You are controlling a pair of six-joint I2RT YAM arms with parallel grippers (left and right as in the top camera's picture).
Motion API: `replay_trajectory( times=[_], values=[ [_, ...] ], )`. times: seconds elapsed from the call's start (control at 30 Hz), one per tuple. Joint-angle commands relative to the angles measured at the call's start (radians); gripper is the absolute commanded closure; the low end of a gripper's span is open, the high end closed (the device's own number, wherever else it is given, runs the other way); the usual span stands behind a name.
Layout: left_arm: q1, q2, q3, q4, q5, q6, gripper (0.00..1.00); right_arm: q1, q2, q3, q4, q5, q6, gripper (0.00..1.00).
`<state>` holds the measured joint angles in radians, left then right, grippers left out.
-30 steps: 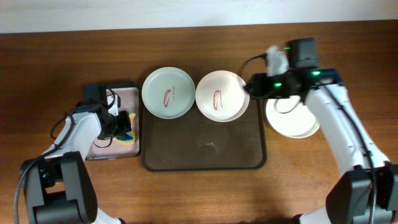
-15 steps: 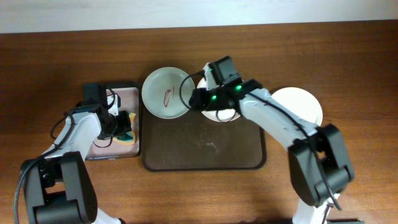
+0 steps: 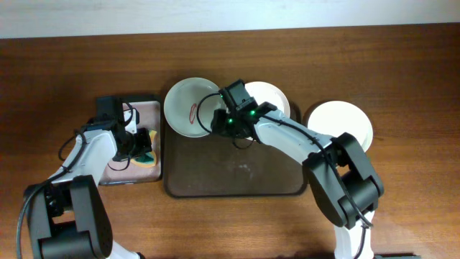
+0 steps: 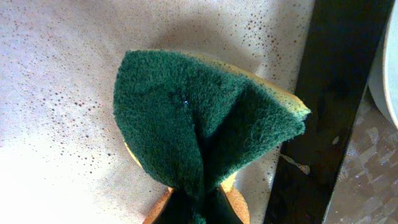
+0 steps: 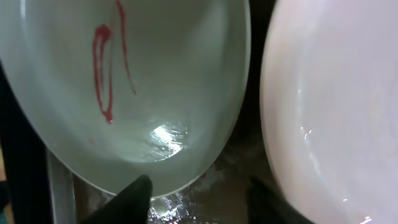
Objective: Clean dirty plates on tray and stack at the side
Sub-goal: 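Move the right gripper to the pale green plate and grip its rim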
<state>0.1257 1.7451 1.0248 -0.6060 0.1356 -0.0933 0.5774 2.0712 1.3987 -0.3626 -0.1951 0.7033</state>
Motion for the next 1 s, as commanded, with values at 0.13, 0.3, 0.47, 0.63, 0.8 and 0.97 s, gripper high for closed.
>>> replay_trajectory(
  times=[0.13,0.3,0.47,0.63,0.8,0.97],
  values=[
    [-0.001,0.006,0.009,0.000,0.018,0.019,1.00,0.014,0.017,0.013,-0.001,0.043,0.089,0.54],
    [-0.001,0.006,0.009,0.000,0.018,0.019,1.00,0.023,0.025,0.011,-0.018,0.050,0.091,0.59],
    [-0.001,0.006,0.009,0.000,0.018,0.019,1.00,0.040,0.062,0.011,-0.069,0.045,0.091,0.64],
    [-0.001,0.006,0.009,0.003,0.018,0.019,1.00,0.043,0.045,0.012,-0.165,0.034,0.075,0.78],
    [-0.001,0.006,0.009,0.004,0.018,0.019,1.00,0.031,-0.013,0.014,-0.201,0.035,-0.018,0.82],
    [-0.001,0.006,0.009,0.003,0.018,0.019,1.00,0.005,-0.047,0.054,-0.130,0.049,-0.018,0.59]
  ],
)
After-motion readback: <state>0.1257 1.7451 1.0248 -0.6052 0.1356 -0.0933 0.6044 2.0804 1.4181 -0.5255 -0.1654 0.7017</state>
